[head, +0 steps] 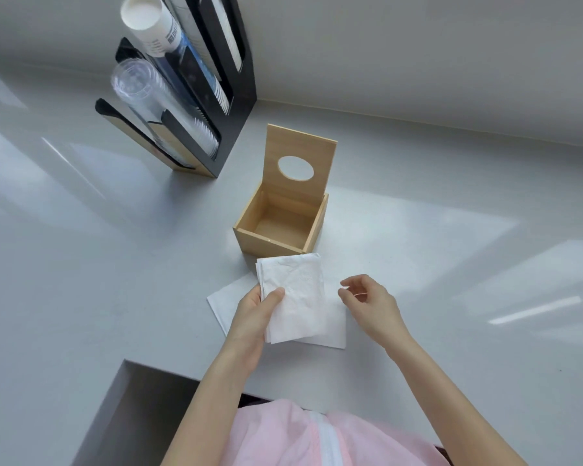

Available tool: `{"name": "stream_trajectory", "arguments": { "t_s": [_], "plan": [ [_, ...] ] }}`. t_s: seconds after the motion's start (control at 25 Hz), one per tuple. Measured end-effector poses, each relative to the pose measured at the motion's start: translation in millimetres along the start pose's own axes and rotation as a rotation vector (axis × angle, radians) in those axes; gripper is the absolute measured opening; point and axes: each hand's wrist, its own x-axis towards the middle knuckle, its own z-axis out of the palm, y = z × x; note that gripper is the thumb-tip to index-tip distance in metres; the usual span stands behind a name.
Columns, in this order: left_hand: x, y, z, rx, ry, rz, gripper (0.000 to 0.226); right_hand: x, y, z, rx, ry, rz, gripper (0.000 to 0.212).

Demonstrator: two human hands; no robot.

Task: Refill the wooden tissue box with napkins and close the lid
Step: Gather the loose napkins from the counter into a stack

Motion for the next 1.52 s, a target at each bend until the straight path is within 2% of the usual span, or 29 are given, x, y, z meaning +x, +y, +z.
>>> {"name": "stream_trajectory", "arguments": {
  "t_s": [0.16, 0.24, 0.36, 0.52, 0.56, 0.64, 0.72, 0.84, 1.04, 1.2, 1.28, 1.4, 1.52],
  "plan": [
    [5, 12, -21, 0.021, -0.058, -0.002, 0.016, 9, 0, 20, -0.278, 0.035, 0.056, 0.055],
    [8, 18, -30, 0.037, -0.08, -0.002, 0.016, 11, -1, 28, -0.405, 0.052, 0.09, 0.061],
    [13, 24, -40, 0.068, -0.1, -0.011, 0.019, 14, -3, 33, -0.391, 0.096, 0.135, 0.05],
    [19, 29, -53, 0.093, -0.134, -0.017, 0.019, 13, -9, 36, -0.368, 0.089, 0.185, 0.01],
    [20, 30, -55, 0.097, -0.141, -0.014, 0.018, 12, -10, 37, -0.373, 0.091, 0.186, 0.007],
    [23, 31, -59, 0.107, -0.154, -0.009, 0.016, 12, -9, 41, -0.38, 0.11, 0.174, 0.029],
    [24, 30, -62, 0.114, -0.167, -0.012, 0.017, 11, -7, 43, -0.378, 0.152, 0.154, 0.033],
    [25, 30, -67, 0.118, -0.183, -0.018, 0.018, 7, -8, 44, -0.284, 0.178, 0.148, 0.031],
    [25, 31, -78, 0.118, -0.2, 0.001, 0.018, -10, -24, 38, 0.045, 0.181, 0.068, 0.008],
    [23, 29, -87, 0.125, -0.191, -0.003, 0.019, -30, -45, 33, 0.249, 0.174, 0.005, 0.007],
    [22, 28, -90, 0.123, -0.188, -0.006, 0.02, -40, -56, 35, 0.45, 0.099, -0.039, 0.008],
    [19, 28, -94, 0.134, -0.195, -0.012, 0.023, -49, -67, 49, 0.749, -0.104, -0.087, 0.016],
    [16, 28, -96, 0.138, -0.218, -0.009, 0.026, -50, -73, 74, 0.713, -0.113, -0.062, 0.014]
  ]
}}
